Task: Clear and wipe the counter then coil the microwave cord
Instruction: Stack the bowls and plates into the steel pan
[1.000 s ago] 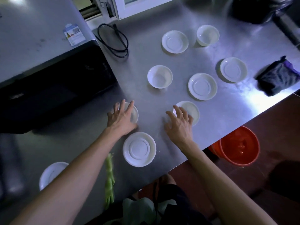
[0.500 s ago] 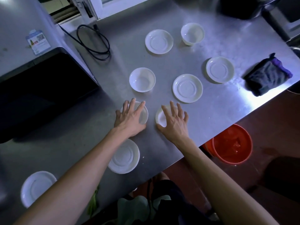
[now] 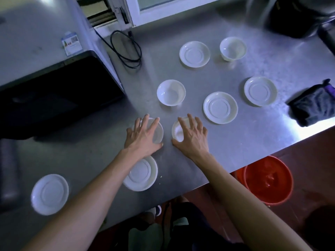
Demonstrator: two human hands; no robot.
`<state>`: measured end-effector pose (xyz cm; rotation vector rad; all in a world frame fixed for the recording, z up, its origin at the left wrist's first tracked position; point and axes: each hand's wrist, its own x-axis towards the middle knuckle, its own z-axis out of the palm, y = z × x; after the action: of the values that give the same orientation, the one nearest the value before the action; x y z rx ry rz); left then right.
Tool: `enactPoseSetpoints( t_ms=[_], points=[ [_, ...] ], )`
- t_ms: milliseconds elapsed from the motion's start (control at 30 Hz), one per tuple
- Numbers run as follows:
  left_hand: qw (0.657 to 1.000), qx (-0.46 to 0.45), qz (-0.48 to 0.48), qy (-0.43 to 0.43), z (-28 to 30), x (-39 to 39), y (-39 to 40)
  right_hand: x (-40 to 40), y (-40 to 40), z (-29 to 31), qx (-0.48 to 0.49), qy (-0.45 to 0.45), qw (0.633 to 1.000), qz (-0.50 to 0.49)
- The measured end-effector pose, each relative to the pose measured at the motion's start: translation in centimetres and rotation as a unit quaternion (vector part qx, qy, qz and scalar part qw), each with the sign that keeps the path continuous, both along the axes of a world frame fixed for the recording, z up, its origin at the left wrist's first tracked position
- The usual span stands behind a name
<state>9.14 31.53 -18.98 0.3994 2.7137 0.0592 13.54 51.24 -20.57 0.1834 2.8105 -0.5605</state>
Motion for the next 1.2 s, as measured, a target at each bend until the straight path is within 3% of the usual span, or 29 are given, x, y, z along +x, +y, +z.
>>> enactPoseSetpoints(
  t_ms=[433, 767, 1200],
  points=[
    [0.988, 0.015, 0.147, 0.044, 3.4, 7.6, -12.9, 1.1, -10.9, 3.4, 0.025, 0.041, 0.985, 0.166],
    [0.966, 0.028, 0.247, 0.077, 4.9, 20.9, -26.5, 7.9, -24.5, 6.2, 0.049, 0.07, 0.955, 0.285],
    [0.906, 0.035, 0.416, 0.067, 7.5, 38.1, -41.4, 19.2, -43.0, 9.5, 0.027, 0.101, 0.897, 0.429]
  ],
)
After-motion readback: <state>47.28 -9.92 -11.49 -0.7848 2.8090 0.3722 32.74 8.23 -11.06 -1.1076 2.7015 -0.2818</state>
